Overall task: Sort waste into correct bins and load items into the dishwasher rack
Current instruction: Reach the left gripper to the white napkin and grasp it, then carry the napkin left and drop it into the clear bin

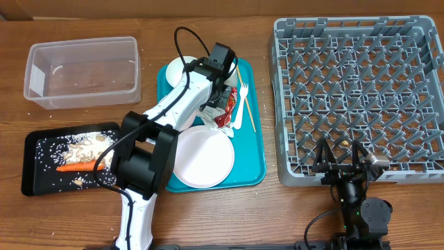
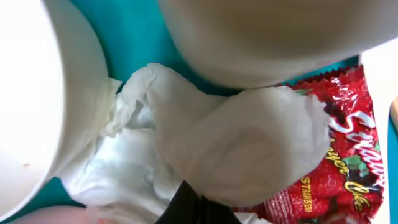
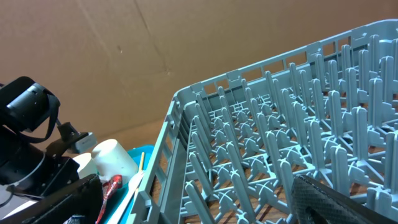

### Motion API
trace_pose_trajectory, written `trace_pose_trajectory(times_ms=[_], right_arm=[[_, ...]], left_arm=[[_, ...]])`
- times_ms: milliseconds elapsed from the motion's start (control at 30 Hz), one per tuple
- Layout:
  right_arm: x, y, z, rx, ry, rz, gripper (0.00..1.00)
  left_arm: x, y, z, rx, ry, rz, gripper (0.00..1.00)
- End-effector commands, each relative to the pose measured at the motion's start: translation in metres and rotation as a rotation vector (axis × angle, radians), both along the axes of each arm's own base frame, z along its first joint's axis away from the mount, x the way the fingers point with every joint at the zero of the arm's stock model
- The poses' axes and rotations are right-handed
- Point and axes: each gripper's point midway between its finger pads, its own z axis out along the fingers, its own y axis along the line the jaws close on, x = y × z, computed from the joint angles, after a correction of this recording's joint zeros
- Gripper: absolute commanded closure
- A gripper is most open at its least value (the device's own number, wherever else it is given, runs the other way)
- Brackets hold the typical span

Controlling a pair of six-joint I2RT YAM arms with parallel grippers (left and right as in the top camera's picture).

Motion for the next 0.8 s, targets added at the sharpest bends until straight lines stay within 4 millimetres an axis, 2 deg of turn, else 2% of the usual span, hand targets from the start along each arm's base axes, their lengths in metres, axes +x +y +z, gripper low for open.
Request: trace_pose_trajectory(times_ms=[0,233,367,633,767], right_arm=[[0.0,-0.003,-0.001,-0.007,-0.006,-0.015,0.0],[0.0,-0.003,-0.001,-0.007,-0.006,-0.015,0.0],[0.0,-0.003,-0.001,-0.007,-0.006,-0.015,0.0],[0.0,-0.003,-0.001,-0.007,-0.006,-0.015,0.0],[0.0,-0.003,-0.001,-0.007,-0.006,-0.015,0.0]], left_arm=[[0.011,-0.004,0.02,-0.004,-0.029,0.013,0.96],[0.003,-0.01,0.068,-0.015,-0.018,0.045,0.96],[-0.001,-0.005,0.094,-0.038,-0.025,0.11,0.96],[-0.004,0.028,0.14,-0.071,-0.069,0.206,0.96],[0.002,0.064,0.172,-0.082,-0.141,0.283,0.96]])
